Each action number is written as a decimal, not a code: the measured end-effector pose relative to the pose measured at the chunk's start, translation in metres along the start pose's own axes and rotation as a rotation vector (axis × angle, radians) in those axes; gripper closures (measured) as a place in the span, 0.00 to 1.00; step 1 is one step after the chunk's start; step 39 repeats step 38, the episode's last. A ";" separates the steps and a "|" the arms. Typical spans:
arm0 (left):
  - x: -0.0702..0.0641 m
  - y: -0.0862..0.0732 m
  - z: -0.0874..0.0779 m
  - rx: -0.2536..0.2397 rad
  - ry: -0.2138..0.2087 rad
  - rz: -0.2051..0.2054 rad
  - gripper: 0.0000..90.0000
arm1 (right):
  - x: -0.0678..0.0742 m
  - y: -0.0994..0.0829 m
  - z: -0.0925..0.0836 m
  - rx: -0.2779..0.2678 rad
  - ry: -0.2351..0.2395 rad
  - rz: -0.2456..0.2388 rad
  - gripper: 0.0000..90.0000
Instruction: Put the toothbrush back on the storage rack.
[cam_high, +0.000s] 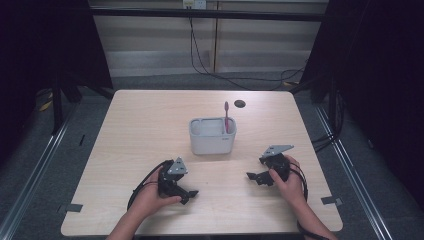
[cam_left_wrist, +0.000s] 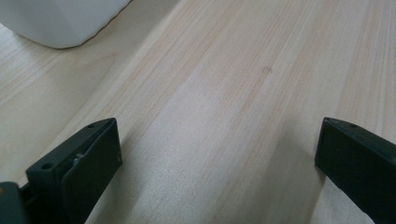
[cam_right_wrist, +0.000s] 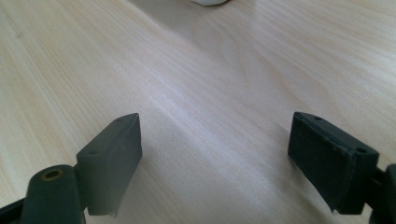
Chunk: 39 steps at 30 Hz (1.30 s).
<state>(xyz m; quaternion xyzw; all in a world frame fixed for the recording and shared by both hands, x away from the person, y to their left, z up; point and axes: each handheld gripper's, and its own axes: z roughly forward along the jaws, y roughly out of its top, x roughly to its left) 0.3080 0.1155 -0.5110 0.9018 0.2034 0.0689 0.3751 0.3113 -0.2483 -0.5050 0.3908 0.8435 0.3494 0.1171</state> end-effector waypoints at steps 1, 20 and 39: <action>0.000 0.000 0.000 0.000 0.000 0.000 0.00 | 0.000 0.000 0.000 0.000 0.000 0.000 0.19; 0.000 0.000 0.000 -0.002 0.000 0.001 0.00 | 0.004 -0.008 0.003 -0.058 -0.023 -0.046 0.15; 0.000 0.000 0.000 0.001 0.003 -0.002 0.00 | 0.002 -0.006 0.005 -0.050 -0.027 -0.045 0.12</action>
